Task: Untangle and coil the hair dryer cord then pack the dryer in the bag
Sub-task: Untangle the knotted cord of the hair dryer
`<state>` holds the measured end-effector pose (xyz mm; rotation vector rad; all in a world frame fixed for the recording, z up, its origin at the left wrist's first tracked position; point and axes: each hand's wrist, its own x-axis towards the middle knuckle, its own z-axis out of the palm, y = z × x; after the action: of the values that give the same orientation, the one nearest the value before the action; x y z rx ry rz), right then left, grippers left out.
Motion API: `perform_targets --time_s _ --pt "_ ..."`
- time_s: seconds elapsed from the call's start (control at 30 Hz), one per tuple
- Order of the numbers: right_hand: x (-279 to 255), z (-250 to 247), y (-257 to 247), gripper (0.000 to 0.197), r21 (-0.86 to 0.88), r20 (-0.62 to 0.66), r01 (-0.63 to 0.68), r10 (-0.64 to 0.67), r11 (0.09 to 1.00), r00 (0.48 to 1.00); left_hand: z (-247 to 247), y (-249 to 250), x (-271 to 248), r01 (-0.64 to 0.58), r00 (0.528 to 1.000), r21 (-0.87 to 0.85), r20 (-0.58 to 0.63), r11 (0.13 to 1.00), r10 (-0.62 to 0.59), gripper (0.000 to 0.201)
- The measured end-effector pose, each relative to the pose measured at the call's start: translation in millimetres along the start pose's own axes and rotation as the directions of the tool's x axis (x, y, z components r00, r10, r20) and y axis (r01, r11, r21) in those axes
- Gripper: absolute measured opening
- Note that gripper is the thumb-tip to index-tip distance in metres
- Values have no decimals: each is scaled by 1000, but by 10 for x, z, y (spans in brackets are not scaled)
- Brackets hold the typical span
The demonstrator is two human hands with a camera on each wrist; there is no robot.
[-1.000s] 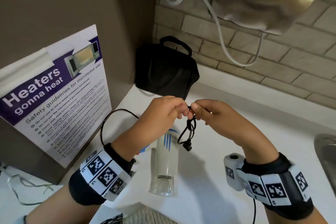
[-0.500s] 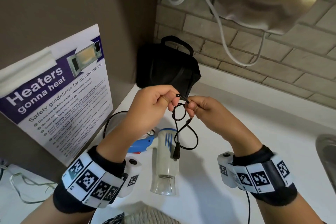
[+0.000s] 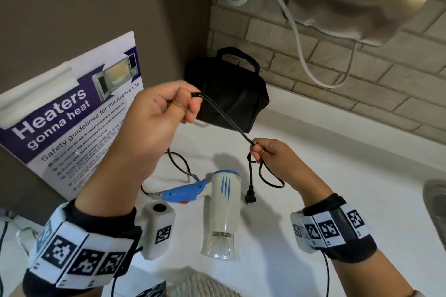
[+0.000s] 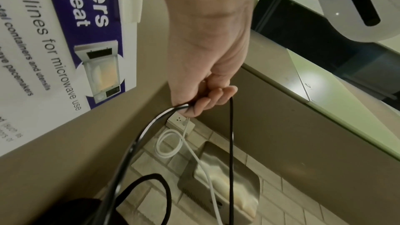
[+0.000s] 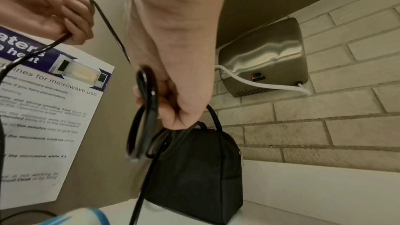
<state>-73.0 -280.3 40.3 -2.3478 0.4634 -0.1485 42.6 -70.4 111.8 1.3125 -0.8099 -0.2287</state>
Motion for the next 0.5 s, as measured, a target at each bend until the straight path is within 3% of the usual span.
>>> perform_targets --time_s 0.17,0.33,0.5 --pt "28 36 76 40 -24 2 -25 25 999 1000 -62 103 6 -39 999 -110 -7 993 38 42" --pt "80 127 193 39 -89 -15 -81 80 993 997 -95 209 -39 -124 992 -65 16 990 125 30" --pt "130 269 402 42 -142 -26 -148 146 979 989 -100 282 -83 -149 989 -95 -1 984 150 32"
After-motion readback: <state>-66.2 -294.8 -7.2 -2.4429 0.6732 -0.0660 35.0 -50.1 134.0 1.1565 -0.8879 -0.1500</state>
